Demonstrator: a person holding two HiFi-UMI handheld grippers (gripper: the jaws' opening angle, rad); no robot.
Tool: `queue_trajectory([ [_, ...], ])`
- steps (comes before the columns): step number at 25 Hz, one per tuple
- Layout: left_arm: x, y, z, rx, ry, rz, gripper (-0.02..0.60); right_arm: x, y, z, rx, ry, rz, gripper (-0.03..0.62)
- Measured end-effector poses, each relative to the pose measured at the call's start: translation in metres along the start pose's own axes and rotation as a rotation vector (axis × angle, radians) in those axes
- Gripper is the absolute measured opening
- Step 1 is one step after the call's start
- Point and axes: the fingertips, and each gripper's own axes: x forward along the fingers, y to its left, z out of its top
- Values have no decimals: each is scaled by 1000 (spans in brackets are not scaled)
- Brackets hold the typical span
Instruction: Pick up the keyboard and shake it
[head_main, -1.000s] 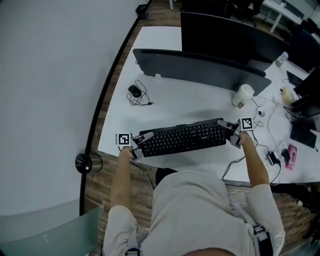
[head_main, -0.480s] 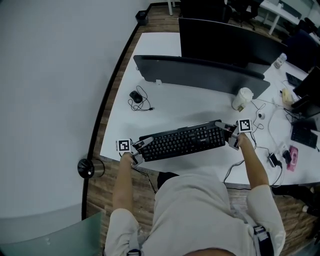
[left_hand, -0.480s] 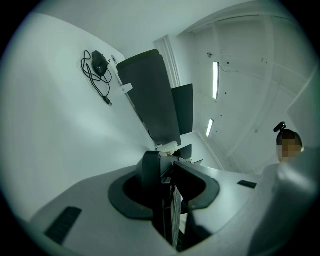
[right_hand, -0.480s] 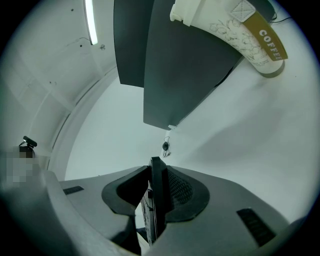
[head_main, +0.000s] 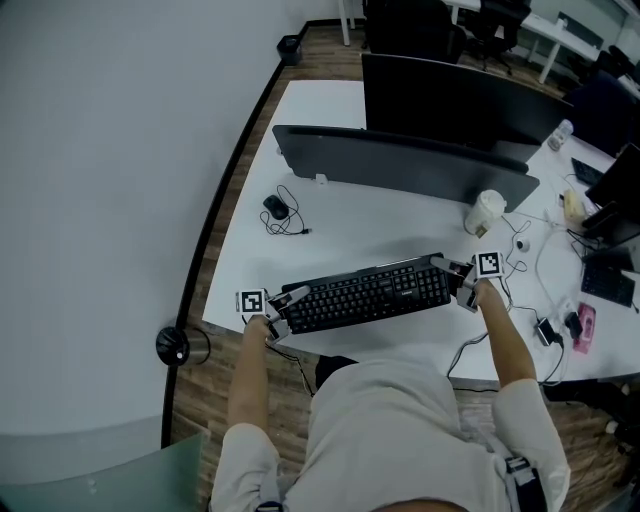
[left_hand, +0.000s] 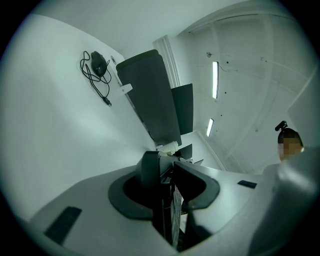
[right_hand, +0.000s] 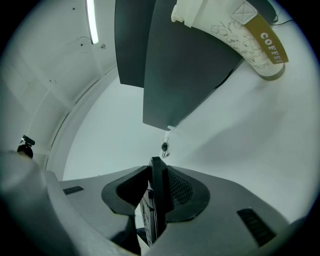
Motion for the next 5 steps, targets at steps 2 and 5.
queue_trajectory([
  [2,0,1,0,-16,-5,3,147,1,0,0,-5,-2,-4,138],
  [5,1,4,-1,-28,-3,1,147,0,1,0,4,-11,-5,138],
])
